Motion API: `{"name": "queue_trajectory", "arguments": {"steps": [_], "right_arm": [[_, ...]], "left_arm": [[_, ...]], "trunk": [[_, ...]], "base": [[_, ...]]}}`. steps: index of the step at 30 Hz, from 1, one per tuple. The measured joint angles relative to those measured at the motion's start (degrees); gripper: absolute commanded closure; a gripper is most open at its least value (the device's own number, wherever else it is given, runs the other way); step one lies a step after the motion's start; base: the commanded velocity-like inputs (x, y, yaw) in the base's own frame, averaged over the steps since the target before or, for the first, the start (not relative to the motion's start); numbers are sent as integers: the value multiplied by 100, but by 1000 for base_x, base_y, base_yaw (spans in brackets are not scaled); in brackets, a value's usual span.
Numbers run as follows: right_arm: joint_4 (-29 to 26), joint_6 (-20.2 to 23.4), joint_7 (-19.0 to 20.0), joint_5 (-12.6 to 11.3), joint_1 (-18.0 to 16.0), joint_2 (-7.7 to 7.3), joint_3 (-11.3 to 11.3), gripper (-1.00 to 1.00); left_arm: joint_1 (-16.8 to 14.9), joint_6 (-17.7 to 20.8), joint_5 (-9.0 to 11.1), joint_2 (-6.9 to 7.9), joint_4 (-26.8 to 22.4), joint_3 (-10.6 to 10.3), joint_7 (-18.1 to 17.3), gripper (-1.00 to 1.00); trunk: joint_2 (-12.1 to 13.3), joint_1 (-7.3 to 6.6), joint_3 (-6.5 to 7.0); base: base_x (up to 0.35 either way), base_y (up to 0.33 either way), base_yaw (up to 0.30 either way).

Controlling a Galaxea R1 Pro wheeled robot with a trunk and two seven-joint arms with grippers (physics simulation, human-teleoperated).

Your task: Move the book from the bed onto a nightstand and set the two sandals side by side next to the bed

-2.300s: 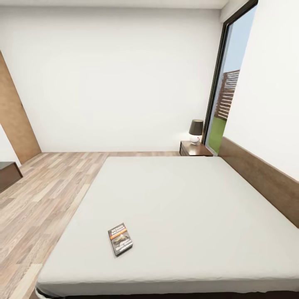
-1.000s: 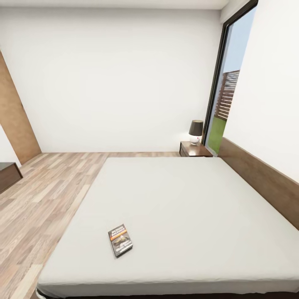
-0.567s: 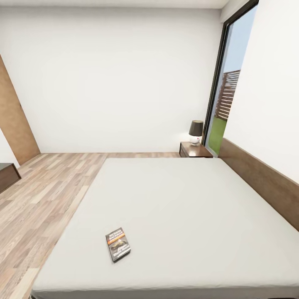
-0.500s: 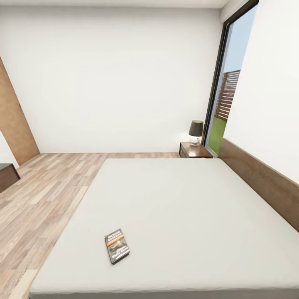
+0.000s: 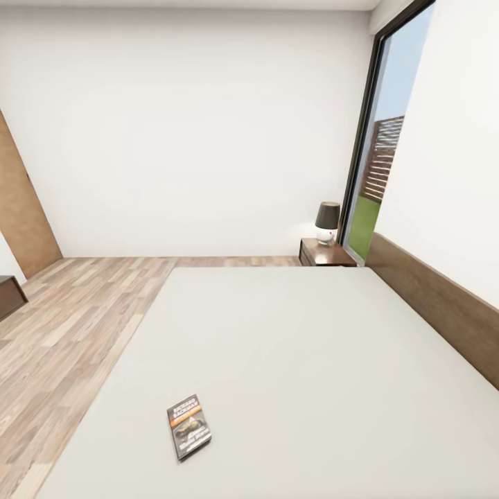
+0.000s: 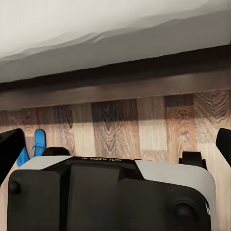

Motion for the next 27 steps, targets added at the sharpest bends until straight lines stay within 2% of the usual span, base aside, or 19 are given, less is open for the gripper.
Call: {"name": "queue_trajectory", "arguments": {"steps": [19,22,23,24,26,27], "right_arm": [[0,0,0,-4,0,0,-1,-100],[0,0,0,-8,0,0,2,-100],[0,0,0,-11,0,0,0,-100],[0,0,0,-10,0,0,0,-100],[0,0,0,-14,0,0,1,-100],[0,0,0,-15,0,0,2,-100]], "left_arm": [[-5,11,16,29,-38,23,-20,-100],[-78,721,44,68,-903,48,-43,-100],[-100,1104,55,73,-1360,37,-48,-100],[-111,1314,54,75,-1632,26,-50,-100],[-135,2157,81,76,-2645,47,-68,-100],[-132,2357,93,76,-2912,54,-74,-100]], "trunk": [[0,1,0],[0,2,1],[0,2,2],[0,1,1],[1,1,2],[1,1,1]], "base": [[28,0,0],[0,0,0],[0,0,0],[0,0,0],[0,0,0],[0,0,0]]}}
